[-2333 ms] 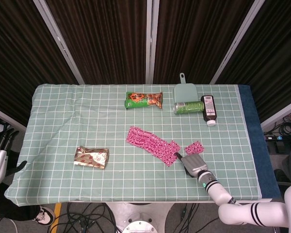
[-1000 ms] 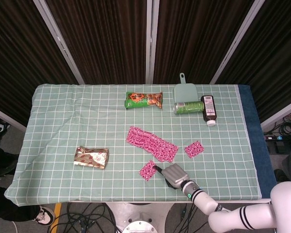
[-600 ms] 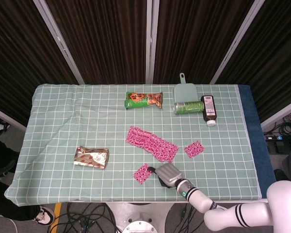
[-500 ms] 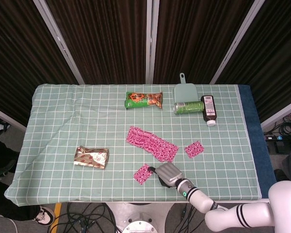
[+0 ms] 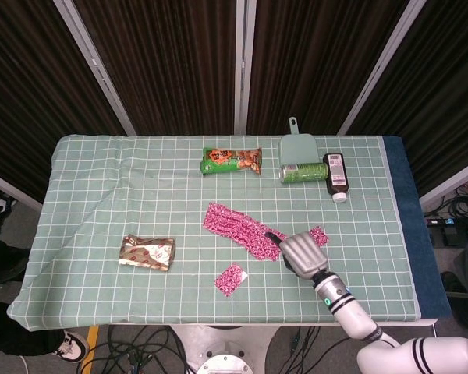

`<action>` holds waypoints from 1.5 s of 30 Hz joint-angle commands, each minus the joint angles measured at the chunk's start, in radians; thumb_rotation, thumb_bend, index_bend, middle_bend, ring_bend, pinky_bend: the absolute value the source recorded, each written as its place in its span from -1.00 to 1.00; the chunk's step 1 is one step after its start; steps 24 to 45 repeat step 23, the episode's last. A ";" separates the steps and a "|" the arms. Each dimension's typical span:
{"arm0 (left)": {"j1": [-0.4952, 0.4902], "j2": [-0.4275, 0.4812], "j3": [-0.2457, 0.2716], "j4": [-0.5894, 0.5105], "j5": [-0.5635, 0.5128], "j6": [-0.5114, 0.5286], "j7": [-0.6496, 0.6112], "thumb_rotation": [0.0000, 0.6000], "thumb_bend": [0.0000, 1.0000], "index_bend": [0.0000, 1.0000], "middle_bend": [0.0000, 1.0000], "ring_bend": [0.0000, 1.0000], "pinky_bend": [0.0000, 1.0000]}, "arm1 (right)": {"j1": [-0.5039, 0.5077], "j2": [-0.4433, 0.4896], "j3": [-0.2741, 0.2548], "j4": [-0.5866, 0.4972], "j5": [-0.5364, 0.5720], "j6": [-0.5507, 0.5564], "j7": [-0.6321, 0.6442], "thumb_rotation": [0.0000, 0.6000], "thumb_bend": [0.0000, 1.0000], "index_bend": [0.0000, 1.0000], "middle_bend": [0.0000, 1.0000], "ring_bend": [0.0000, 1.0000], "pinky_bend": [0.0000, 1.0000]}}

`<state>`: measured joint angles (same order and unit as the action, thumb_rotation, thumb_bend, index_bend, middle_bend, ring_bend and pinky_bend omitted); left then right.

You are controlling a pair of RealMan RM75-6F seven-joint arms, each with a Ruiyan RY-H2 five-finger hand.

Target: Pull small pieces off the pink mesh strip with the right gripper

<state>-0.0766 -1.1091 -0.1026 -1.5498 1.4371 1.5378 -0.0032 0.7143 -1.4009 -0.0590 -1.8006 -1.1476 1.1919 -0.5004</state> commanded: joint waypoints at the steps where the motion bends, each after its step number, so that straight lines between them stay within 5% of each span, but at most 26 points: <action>1: -0.004 -0.005 0.002 0.001 0.003 -0.006 0.008 1.00 -0.71 -0.77 -0.84 -0.86 -0.52 | -0.164 0.091 -0.037 0.112 -0.246 0.271 0.128 1.00 1.00 -0.60 0.89 0.78 0.63; 2: -0.005 -0.006 0.003 0.000 0.004 -0.008 0.011 1.00 -0.71 -0.77 -0.84 -0.86 -0.52 | -0.190 0.102 -0.043 0.140 -0.276 0.314 0.146 1.00 0.98 -0.60 0.86 0.74 0.62; 4: -0.008 -0.010 0.005 -0.004 0.007 -0.012 0.019 1.00 -0.71 -0.77 -0.84 -0.86 -0.52 | -0.245 0.145 -0.069 0.185 -0.314 0.372 0.175 1.00 0.52 -0.58 0.58 0.48 0.49; 6: -0.011 -0.013 0.008 -0.009 0.011 -0.016 0.030 1.00 -0.71 -0.77 -0.84 -0.86 -0.52 | -0.292 0.211 -0.098 0.175 -0.291 0.375 0.163 1.00 -0.12 -0.64 0.10 -0.03 0.18; 8: -0.013 -0.015 0.011 -0.013 0.014 -0.019 0.042 1.00 -0.71 -0.77 -0.84 -0.86 -0.52 | -0.332 0.270 -0.118 0.144 -0.257 0.367 0.150 1.00 -0.47 -0.76 -0.37 -0.55 -0.25; 9: -0.014 -0.017 0.012 -0.015 0.015 -0.021 0.046 1.00 -0.71 -0.77 -0.84 -0.86 -0.52 | -0.348 0.289 -0.124 0.138 -0.249 0.368 0.154 1.00 -0.61 -0.83 -0.63 -0.81 -0.51; 12: -0.020 -0.017 0.014 -0.021 0.018 -0.030 0.058 1.00 -0.71 -0.77 -0.84 -0.86 -0.52 | -0.400 0.327 -0.134 0.147 -0.249 0.389 0.181 1.00 -0.72 -0.98 -0.96 -1.00 -0.92; 21: -0.025 -0.025 0.028 -0.019 0.043 -0.033 0.061 1.00 -0.71 -0.77 -0.84 -0.86 -0.52 | -0.488 0.339 -0.096 0.207 -0.267 0.417 0.249 1.00 -0.74 -1.00 -1.00 -1.00 -1.00; 45: -0.024 -0.027 0.030 -0.018 0.042 -0.035 0.057 1.00 -0.71 -0.77 -0.84 -0.86 -0.52 | -0.492 0.339 -0.087 0.209 -0.266 0.404 0.254 1.00 -0.74 -1.00 -1.00 -1.00 -1.00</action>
